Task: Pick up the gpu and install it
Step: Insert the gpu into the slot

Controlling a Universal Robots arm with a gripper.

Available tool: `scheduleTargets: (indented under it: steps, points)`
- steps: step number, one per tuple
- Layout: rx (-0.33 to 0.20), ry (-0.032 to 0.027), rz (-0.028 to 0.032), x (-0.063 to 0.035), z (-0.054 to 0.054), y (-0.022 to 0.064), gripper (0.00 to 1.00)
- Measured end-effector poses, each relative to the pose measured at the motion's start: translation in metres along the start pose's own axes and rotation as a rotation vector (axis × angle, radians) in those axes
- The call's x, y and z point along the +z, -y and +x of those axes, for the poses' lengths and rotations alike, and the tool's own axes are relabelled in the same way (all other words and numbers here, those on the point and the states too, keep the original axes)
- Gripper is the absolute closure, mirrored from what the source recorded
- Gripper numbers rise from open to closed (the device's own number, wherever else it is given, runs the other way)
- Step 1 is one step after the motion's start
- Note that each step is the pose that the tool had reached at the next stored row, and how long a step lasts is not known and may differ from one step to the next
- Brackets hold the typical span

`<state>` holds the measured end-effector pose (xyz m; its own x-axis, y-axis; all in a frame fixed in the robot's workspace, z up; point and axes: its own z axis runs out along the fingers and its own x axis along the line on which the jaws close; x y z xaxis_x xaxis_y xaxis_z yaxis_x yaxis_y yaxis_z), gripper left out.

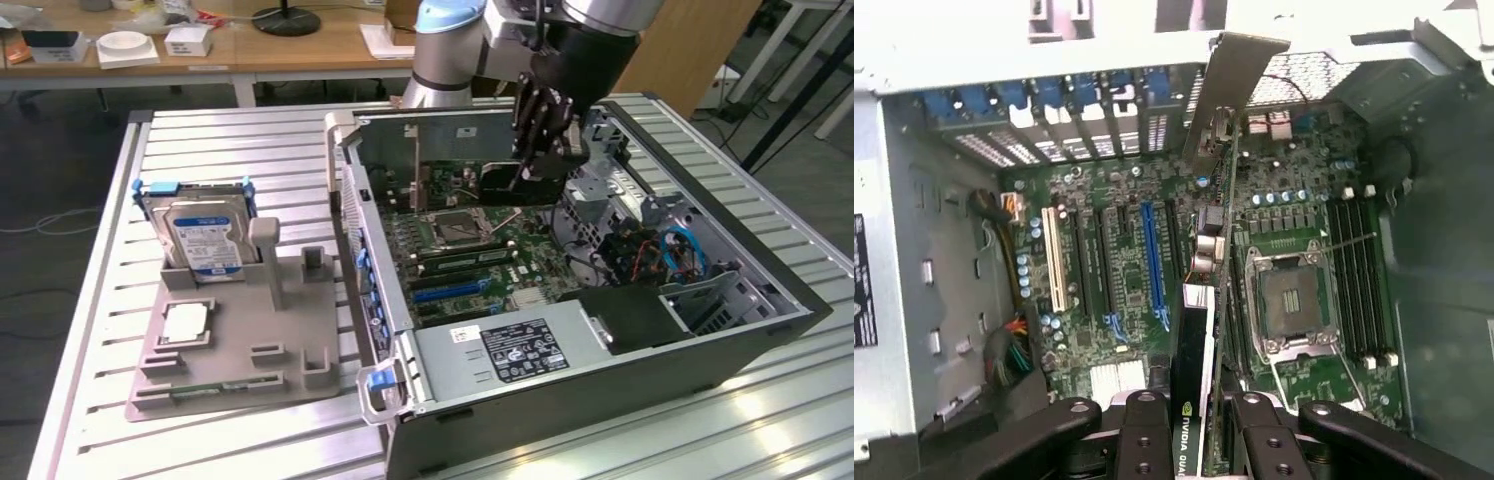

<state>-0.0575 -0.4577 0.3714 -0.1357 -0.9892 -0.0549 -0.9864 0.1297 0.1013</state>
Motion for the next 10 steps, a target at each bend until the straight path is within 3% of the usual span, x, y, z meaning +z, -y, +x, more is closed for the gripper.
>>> scheduleTargets:
  steps: [4,8,10]
  points:
    - [-0.041,-0.0043,-0.0023,0.0003,0.000,0.0029,0.72]
    - [-0.043,-0.0046,-0.0033,0.0002,0.000,0.0041,0.72]
    - [-0.042,-0.0053,-0.0122,0.0006,-0.001,0.0119,0.72]
